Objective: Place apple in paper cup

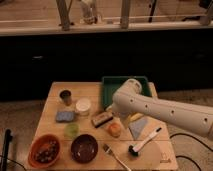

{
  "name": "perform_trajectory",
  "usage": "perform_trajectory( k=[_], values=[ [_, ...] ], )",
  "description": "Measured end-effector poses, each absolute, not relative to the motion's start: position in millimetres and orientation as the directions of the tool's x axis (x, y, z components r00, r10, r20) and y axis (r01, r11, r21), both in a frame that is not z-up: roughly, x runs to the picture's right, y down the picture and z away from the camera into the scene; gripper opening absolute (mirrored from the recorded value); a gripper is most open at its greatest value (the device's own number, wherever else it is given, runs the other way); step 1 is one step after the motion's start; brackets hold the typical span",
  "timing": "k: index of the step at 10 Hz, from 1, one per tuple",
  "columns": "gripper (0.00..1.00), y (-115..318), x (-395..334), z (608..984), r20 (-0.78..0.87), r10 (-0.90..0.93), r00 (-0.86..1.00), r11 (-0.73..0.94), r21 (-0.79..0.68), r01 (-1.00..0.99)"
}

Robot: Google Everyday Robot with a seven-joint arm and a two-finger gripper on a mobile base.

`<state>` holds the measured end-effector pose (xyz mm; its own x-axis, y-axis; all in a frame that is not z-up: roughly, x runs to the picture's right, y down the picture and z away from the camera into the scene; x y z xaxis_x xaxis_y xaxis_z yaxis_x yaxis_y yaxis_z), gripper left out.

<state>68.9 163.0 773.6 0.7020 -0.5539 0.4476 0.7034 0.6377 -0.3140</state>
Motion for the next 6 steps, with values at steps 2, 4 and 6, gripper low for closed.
perform_trajectory(
  k=[2, 4, 6],
  values=[
    [0.8, 165, 66, 779, 0.463, -0.559, 0.688, 0.629, -0.303, 0.716],
    [0.8, 175, 68, 773, 0.47, -0.548, 0.692, 0.631, -0.31, 0.711],
    [0.8, 185, 67, 772, 0.496, -0.543, 0.678, 0.62, -0.308, 0.722]
  ],
)
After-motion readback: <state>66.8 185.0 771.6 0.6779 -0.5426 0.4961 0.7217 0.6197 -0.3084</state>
